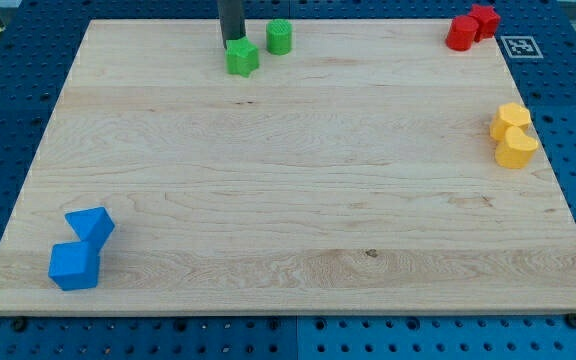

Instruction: Separate the green star from the green circle

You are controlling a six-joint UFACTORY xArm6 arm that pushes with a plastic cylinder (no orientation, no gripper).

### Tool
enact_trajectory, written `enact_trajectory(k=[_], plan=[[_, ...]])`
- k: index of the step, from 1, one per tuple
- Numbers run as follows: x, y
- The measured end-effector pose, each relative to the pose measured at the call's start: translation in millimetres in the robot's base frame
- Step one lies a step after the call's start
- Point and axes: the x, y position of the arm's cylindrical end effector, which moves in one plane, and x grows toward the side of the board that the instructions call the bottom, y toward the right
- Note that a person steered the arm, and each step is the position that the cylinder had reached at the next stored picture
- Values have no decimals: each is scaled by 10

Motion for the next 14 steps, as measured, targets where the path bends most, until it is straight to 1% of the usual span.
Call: enact_trajectory(k=[2, 3, 4, 5, 6, 7, 8, 9, 10, 13, 14], plan=[[415, 202], [418, 203], [268, 246], [128, 468], [299, 853], [671, 1122], [962, 1003], [973, 529], [950, 251], [953, 244], [953, 404]])
